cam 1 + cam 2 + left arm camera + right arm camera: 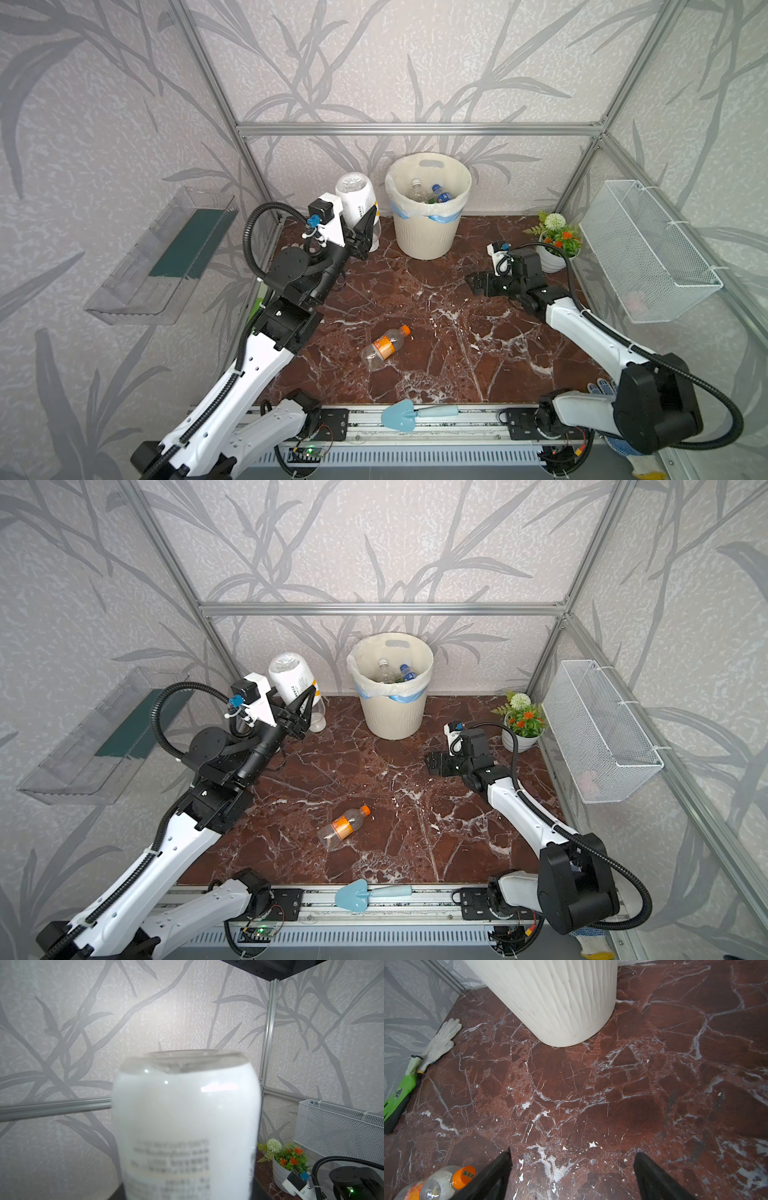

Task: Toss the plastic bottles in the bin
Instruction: 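Carry the clear bottle over the bin with the left gripper and drop it, then withdraw the left arm while the right gripper grasps the orange-capped bottle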

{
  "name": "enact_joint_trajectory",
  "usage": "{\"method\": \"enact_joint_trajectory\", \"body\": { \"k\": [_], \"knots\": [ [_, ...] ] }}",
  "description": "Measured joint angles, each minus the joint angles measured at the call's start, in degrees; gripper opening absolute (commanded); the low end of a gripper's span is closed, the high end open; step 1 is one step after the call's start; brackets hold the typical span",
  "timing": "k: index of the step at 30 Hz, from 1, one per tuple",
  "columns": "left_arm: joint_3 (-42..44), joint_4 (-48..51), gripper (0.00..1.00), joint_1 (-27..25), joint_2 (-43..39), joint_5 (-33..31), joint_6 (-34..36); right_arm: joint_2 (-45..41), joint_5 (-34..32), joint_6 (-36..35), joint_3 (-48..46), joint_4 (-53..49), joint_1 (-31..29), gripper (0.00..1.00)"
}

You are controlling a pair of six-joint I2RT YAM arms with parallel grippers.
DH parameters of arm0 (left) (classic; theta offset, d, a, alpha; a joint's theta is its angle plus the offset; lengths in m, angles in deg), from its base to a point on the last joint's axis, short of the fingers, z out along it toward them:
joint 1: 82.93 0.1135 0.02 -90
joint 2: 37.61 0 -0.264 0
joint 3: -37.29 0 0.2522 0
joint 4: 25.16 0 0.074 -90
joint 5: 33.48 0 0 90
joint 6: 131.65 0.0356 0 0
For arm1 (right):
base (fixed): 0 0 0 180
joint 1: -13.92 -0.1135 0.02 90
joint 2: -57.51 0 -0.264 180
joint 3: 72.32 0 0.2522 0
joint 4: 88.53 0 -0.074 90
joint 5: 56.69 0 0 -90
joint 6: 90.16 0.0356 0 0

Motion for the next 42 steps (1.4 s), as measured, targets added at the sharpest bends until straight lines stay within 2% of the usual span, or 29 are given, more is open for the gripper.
{"method": "enact_joint_trajectory", "body": {
  "k": [4, 7, 8, 11, 12, 15, 16, 17, 20, 23, 27, 30, 33, 36, 42],
  "knots": [
    [-11.5, -0.8, 0.52, 0.0, 8.7, 4.6, 1.0, 0.0, 0.0, 0.7, -1.1, 0.7, 0.0, 0.92],
    [-26.5, 0.3, 0.54, 0.3, 20.3, 7.4, 1.5, 0.3, 0.0, 1.3, -1.3, 2.4, 0.0, 0.92],
    [-32.9, 1.7, 0.6, 0.5, 25.0, 8.2, 1.3, 0.7, 0.1, 1.6, -1.3, 3.1, -0.1, 0.92],
    [-54.7, 8.8, 0.93, 1.9, 40.9, 10.2, -0.3, 1.8, 0.2, 2.2, -1.3, 4.7, -0.7, 0.92],
    [-63.7, 13.4, 0.99, 2.5, 46.9, 10.4, -0.9, 2.1, 0.3, 2.3, -1.4, 5.1, -1.0, 0.92],
    [-93.6, 30.8, 0.99, 4.2, 65.9, 11.3, -2.8, 2.1, 0.4, 2.6, -1.9, 5.8, -2.1, 0.93],
    [-101.7, 36.0, 0.99, 4.6, 71.0, 11.4, -3.2, 2.1, 0.5, 2.6, -2.1, 6.1, -2.4, 0.93],
    [-105.4, 40.1, 0.99, 5.1, 73.9, 11.4, -3.6, 2.0, 0.5, 2.6, -2.4, 6.2, -2.7, 0.93],
    [-99.2, 50.2, 0.99, 6.4, 71.9, 12.0, -3.5, 1.9, 0.6, 2.4, -2.7, 5.9, -3.4, 0.93],
    [-81.4, 53.3, 0.99, 7.2, 62.0, 11.5, -2.5, 1.8, 0.5, 1.5, -2.7, 5.4, -4.6, 0.93],
    [-53.3, 47.6, 0.99, 7.1, 41.9, 6.7, -0.5, 1.9, 0.0, -1.2, -0.9, 2.8, -7.4, 0.93],
    [-39.4, 42.4, 0.99, 7.9, 28.4, 3.0, 0.7, 3.1, 0.3, -4.9, 3.0, -0.2, -10.8, 0.93],
    [-29.4, 37.8, 0.99, 9.9, 18.4, -1.2, 1.9, 5.0, 1.5, -11.1, 7.8, -4.3, -14.8, 0.94],
    [-19.6, 36.2, 0.99, 12.8, 12.5, -5.2, 2.1, 7.0, 2.6, -18.0, 12.0, -9.0, -18.7, 0.94],
    [-0.8, 36.1, 0.99, 16.1, 9.9, -8.5, 2.0, 11.3, 2.1, -31.0, 17.8, -17.1, -28.3, 0.95]
  ]
}}
